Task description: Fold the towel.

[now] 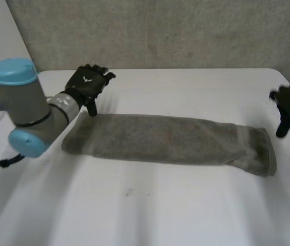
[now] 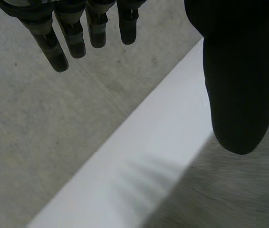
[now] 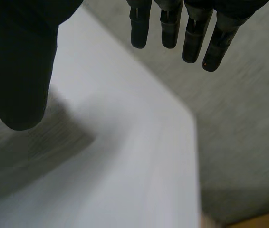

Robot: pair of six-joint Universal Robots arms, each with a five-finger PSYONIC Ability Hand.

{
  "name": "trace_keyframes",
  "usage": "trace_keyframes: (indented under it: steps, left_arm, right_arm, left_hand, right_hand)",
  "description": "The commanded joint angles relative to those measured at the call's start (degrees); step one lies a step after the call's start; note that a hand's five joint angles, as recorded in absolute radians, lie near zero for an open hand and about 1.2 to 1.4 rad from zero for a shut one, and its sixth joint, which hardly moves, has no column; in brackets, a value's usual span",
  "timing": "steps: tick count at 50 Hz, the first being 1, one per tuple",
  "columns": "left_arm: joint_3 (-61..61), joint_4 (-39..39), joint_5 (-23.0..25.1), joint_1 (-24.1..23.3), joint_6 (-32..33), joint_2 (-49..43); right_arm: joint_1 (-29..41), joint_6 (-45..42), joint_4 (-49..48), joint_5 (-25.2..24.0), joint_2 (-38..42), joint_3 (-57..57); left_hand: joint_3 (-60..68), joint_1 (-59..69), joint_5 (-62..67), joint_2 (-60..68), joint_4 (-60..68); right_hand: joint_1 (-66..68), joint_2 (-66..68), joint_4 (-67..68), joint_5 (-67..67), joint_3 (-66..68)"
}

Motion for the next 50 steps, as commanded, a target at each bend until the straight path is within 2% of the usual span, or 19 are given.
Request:
trace_keyframes:
  steps: [1,2,7,13,22,24,28,29,30,31,36,44,46,50]
  left_arm:
    - [-19.07,1.13,0.27,0.98,-6.31,12.94]
    - [-22.24,1.74,0.27,1.34,-7.28,14.87]
    - [-29.99,4.38,0.27,1.52,-9.74,18.84]
    - [-35.80,7.45,0.27,1.52,-11.50,21.13]
    - [-37.13,8.60,0.27,1.52,-11.59,21.22]
    - [-37.30,8.87,0.27,1.52,-11.59,21.22]
    - [-38.09,10.01,0.27,1.43,-11.59,21.13]
    - [-38.36,10.36,0.27,1.43,-11.59,21.13]
    - [-38.36,10.36,0.27,1.43,-11.59,21.13]
    - [-38.53,10.62,0.27,1.43,-11.59,21.13]
    - [-39.06,10.89,0.27,1.25,-11.59,21.22]
    - [-39.41,10.89,0.27,1.34,-11.59,21.22]
    - [-39.41,10.89,0.27,1.34,-11.59,21.22]
    - [-39.41,10.89,0.18,1.34,-11.59,21.31]
  right_arm:
    - [-5.40,2.66,6.36,-7.69,-2.06,10.27]
    - [-6.11,3.80,5.84,-9.44,-2.06,12.29]
    - [-6.64,6.35,2.95,-12.27,-1.97,15.99]
    - [-6.56,8.82,-1.98,-12.62,-1.62,18.28]
    - [-6.73,8.91,-6.56,-12.36,-0.13,19.52]
    - [-6.73,8.65,-9.44,-12.01,1.18,19.52]
    - [-6.73,7.94,-12.01,-11.74,2.60,19.25]
    - [-6.82,7.85,-12.97,-11.74,3.38,18.90]
    - [-6.82,7.85,-12.98,-11.74,3.39,18.90]
    - [-6.91,7.85,-13.32,-11.74,4.08,18.55]
    - [-8.67,7.06,-12.80,-11.74,4.62,17.76]
    - [-11.65,-3.57,-11.83,-11.66,3.91,17.93]
    - [-14.28,-9.78,-11.66,-11.40,3.65,17.50]
    - [-18.49,-16.72,-12.01,-10.08,3.04,15.83]
  left_hand:
    - [0.27,-0.20,-1.60,0.31,0.21]
    - [0.23,-0.25,-1.65,0.26,0.17]
    - [0.23,-0.25,-1.65,0.26,0.17]
    - [0.23,-0.25,-1.65,0.26,0.17]
    - [0.23,-0.25,-1.65,0.26,0.17]
    - [0.23,-0.25,-1.65,0.26,0.17]
    - [0.23,-0.25,-1.65,0.26,0.17]
    - [0.23,-0.25,-1.65,0.26,0.17]
    - [0.23,-0.25,-1.65,0.26,0.17]
    - [0.23,-0.25,-1.65,0.26,0.17]
    - [0.23,-0.25,-1.65,0.26,0.17]
    - [0.23,-0.25,-1.65,0.26,0.17]
    - [0.23,-0.25,-1.65,0.26,0.17]
    - [0.23,-0.25,-1.65,0.26,0.17]
  right_hand:
    - [1.10,-0.29,-0.30,-0.34,0.90]
    - [4.63,3.24,3.23,3.19,4.43]
    - [15.04,13.66,13.65,13.61,14.85]
    - [23.00,21.61,21.60,21.56,22.80]
    - [29.22,27.83,27.83,27.78,29.02]
    - [39.43,38.04,38.04,37.99,39.23]
    - [47.39,46.00,45.99,45.95,47.19]
    - [56.21,54.83,54.82,54.78,56.02]
    - [56.30,54.92,54.91,54.86,56.11]
    - [65.96,64.58,64.57,64.52,65.77]
    - [67.85,66.46,66.45,66.41,67.65]
    - [67.85,66.46,66.45,66.41,67.65]
    - [67.85,66.46,66.45,66.41,67.65]
    - [67.85,66.46,66.45,66.41,67.65]
